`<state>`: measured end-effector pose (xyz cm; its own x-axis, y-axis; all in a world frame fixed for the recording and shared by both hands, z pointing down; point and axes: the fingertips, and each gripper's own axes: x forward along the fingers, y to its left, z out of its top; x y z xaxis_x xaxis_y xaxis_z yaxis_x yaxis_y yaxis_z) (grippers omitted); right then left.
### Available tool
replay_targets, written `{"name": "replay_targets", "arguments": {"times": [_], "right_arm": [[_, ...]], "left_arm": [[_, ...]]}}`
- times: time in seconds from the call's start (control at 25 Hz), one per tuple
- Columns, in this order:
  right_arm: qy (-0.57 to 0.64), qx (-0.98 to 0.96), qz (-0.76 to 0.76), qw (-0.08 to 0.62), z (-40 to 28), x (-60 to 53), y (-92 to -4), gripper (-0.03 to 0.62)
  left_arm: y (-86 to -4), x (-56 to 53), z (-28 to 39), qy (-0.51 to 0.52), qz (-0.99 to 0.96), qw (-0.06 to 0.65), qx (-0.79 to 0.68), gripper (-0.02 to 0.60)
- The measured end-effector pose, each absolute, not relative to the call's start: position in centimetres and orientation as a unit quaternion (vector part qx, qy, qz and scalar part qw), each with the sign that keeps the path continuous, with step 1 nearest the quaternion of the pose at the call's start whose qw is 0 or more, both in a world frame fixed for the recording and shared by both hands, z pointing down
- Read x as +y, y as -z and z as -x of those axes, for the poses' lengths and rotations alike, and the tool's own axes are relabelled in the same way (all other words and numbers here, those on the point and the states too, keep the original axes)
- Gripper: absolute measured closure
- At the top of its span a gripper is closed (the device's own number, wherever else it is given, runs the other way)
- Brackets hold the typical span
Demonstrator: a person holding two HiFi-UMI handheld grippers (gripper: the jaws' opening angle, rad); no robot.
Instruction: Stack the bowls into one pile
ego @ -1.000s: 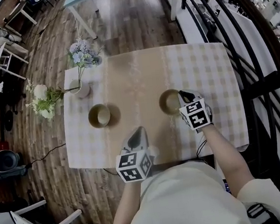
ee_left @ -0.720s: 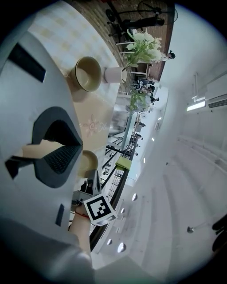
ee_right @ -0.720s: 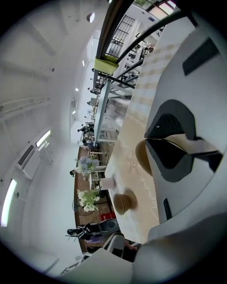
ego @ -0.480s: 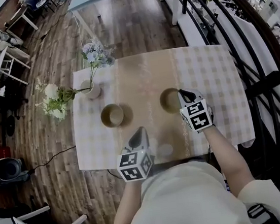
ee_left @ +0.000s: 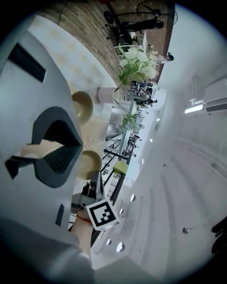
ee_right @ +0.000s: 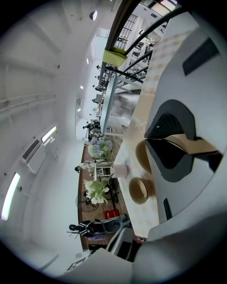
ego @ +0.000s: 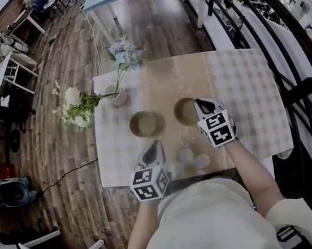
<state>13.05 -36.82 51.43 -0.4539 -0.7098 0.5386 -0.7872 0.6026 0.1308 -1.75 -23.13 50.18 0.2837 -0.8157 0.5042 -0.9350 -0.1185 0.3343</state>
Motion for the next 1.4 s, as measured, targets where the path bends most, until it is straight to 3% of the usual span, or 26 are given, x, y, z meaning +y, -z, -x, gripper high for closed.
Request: {"name": "replay_targets", "arguments": {"times": [0.72, 1.4], "right_arm": [[-0.052, -0.878, -0.389, 0.273, -1.5, -35.0, -50.8, 0.586], [-0.052, -0.885, -0.363, 0.288, 5.3, -34.2, -52.9, 0.586]], "left_arm": [[-51.1, -20.5, 10.6, -0.082, -0.710, 0.315, -0.625, 0.577], [-52.6, -18.3, 16.6, -0.082, -0.689, 0.325, -0.642, 0.577]]}}
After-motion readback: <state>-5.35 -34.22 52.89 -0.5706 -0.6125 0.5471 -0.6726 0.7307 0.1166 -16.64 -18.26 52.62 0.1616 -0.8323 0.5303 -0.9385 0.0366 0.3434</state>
